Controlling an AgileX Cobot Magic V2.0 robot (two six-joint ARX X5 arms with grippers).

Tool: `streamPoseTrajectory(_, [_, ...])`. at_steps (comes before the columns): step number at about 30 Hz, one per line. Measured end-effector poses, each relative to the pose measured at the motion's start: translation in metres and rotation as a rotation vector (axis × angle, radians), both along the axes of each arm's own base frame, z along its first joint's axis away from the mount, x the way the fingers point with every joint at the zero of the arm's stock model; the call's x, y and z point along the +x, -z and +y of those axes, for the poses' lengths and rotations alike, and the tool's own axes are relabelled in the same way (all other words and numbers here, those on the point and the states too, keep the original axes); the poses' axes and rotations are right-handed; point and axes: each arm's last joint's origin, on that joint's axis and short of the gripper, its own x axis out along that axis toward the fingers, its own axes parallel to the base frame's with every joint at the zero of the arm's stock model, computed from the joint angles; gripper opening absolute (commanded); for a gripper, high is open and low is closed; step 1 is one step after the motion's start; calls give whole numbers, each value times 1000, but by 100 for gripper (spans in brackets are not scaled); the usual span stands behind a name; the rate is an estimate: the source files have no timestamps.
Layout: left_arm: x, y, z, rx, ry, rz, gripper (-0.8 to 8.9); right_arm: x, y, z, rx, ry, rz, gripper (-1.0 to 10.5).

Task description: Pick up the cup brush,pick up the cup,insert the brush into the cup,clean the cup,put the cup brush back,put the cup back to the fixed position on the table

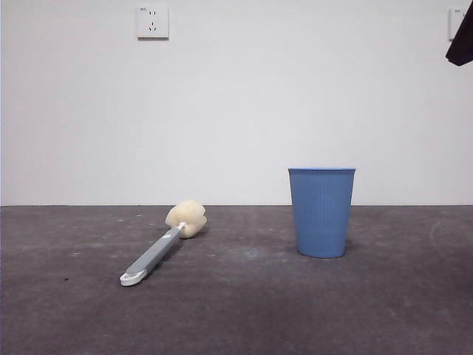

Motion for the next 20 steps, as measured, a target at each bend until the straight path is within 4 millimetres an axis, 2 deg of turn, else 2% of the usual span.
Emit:
streamPoseTrajectory(7, [0,0,0,0,0,0,-3,3,-29,-22,40,89,-406,1])
streamPoseTrajectory(10, [0,0,0,0,0,0,-3,0,-31,-37,28,176,-532,1])
streamPoseTrajectory(15, [0,0,0,0,0,0,-3,-6,-9,-53,-13,289,-679,1])
streamPoseTrajectory(20, [0,0,0,0,0,0,-3,-12,39,-60,-23,348,-767,1])
